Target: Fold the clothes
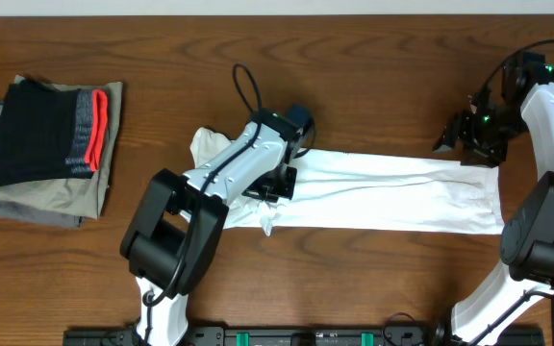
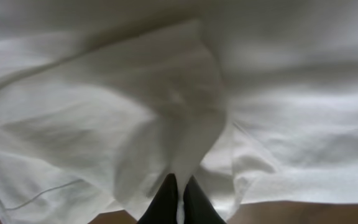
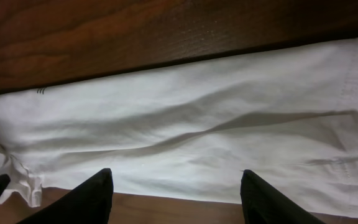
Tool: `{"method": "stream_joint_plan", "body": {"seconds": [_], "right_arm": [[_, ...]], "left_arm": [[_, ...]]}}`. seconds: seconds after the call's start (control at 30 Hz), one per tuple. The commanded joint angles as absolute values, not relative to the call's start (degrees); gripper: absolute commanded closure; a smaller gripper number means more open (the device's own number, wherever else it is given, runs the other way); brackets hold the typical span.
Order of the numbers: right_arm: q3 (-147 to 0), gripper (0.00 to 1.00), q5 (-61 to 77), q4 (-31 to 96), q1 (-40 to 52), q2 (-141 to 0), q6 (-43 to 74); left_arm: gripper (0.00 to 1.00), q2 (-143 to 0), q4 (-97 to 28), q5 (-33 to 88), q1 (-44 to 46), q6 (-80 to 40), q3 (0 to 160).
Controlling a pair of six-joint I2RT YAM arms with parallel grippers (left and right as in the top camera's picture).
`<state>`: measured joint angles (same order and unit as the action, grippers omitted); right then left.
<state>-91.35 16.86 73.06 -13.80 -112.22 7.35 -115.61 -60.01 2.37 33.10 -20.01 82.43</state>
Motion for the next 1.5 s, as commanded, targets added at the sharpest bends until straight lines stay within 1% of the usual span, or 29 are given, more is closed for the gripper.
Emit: {"method": "stream_joint_plan", "body": {"seconds": [0.0, 0.3, 0.7, 0.87, 0.9, 1.0, 1.07, 1.1, 1.17, 1.23, 1.47], "right_arm": [[-92.0, 0.36, 16.6, 73.1, -13.6, -110.8, 6.7], [-92.0, 0.36, 16.3, 73.1, -13.6, -110.8, 6.7], [-92.0, 0.36, 16.3, 73.3, -13.6, -110.8, 6.7], [-92.0, 0.36, 16.3, 73.8, -13.6, -110.8, 6.7], [-92.0, 0.36, 16.3, 73.9, -13.5, -110.8, 6.7], [-92.0, 0.36, 16.3, 74.0, -13.5, -110.8, 6.7], [-92.0, 0.36, 16.3, 74.0, -13.5, -110.8, 6.7], [-92.0, 0.36, 16.3, 74.1, -13.5, -110.8, 6.7], [-92.0, 0.36, 16.3, 74.2, -13.5, -110.8, 6.7], [-92.0, 0.36, 16.3, 74.3, -13.4, -110.8, 6.7], [-92.0, 0.36, 16.3, 74.5, -13.3, -110.8, 6.7]], "left_arm": [[0.94, -111.9, -60.3, 1.5, 31.2, -24.6, 84.4], [0.94, -106.3, -59.0, 1.5, 26.8, -29.1, 84.4], [0.94, -108.0, -50.6, 1.4, 26.5, -29.5, 83.3], [0.93, -110.3, -49.7, -0.4, 26.5, -29.5, 82.9], [0.89, -111.0, -49.7, -1.1, 26.5, -29.5, 82.9], [0.83, -111.6, -49.7, -3.1, 26.4, -29.5, 82.9], [0.66, -111.6, -49.5, -4.3, 26.4, -29.4, 83.0], [0.6, -111.6, -49.5, -4.6, 26.4, -29.4, 83.0], [0.59, -111.5, -49.8, -4.9, 26.3, -29.2, 83.0], [0.55, -111.5, -50.7, -5.1, 26.1, -29.2, 83.1], [0.53, -110.2, -57.1, -5.0, 23.3, -28.1, 83.6]]}}
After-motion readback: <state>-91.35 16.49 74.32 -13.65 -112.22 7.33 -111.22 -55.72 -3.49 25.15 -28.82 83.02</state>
